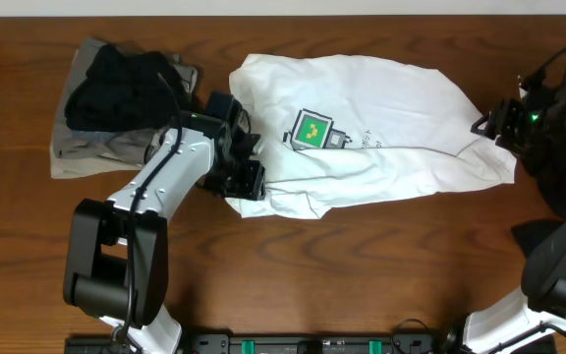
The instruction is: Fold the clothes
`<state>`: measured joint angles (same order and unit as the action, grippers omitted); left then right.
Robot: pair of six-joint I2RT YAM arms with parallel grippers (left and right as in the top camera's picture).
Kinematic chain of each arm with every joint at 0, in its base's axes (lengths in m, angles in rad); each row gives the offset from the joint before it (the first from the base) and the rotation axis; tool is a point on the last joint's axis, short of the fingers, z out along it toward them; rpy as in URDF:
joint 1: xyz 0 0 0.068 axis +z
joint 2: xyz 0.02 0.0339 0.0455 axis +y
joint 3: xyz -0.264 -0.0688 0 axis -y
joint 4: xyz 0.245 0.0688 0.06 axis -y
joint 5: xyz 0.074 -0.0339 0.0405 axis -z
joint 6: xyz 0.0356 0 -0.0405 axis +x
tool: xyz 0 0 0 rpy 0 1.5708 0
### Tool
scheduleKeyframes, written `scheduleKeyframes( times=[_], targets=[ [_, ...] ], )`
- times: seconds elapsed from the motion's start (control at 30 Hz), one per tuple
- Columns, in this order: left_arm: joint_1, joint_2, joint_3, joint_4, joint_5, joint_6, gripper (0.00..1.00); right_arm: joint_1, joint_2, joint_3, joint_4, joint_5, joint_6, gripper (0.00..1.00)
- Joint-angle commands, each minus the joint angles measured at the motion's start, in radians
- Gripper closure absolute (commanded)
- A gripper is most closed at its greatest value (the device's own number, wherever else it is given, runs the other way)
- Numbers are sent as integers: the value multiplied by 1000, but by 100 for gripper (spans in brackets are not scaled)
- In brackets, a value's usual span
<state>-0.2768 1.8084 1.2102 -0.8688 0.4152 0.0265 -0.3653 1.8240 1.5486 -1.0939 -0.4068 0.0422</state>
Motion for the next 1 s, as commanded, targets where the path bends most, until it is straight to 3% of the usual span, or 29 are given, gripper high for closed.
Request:
scheduleKeyframes(
  times=[0.0,0.47,0.5,0.7,0.97],
  targets=[
    [0,-2,-23,26,-65,5,48,13,-4,-4,2,-16,13,41],
    [-3,28,-29,138,-87,5,49,13,-4,-4,6,-16,13,41],
    [-4,34,-29,137,-86,5,52,13,-4,-4,6,-16,13,41],
    [-4,37,-22,63,-11,5,94,12,-4,-4,5,-16,13,43],
    [42,-68,119,-313,-16,76,94,12,-4,-5,-11,84,14,50]
  ],
)
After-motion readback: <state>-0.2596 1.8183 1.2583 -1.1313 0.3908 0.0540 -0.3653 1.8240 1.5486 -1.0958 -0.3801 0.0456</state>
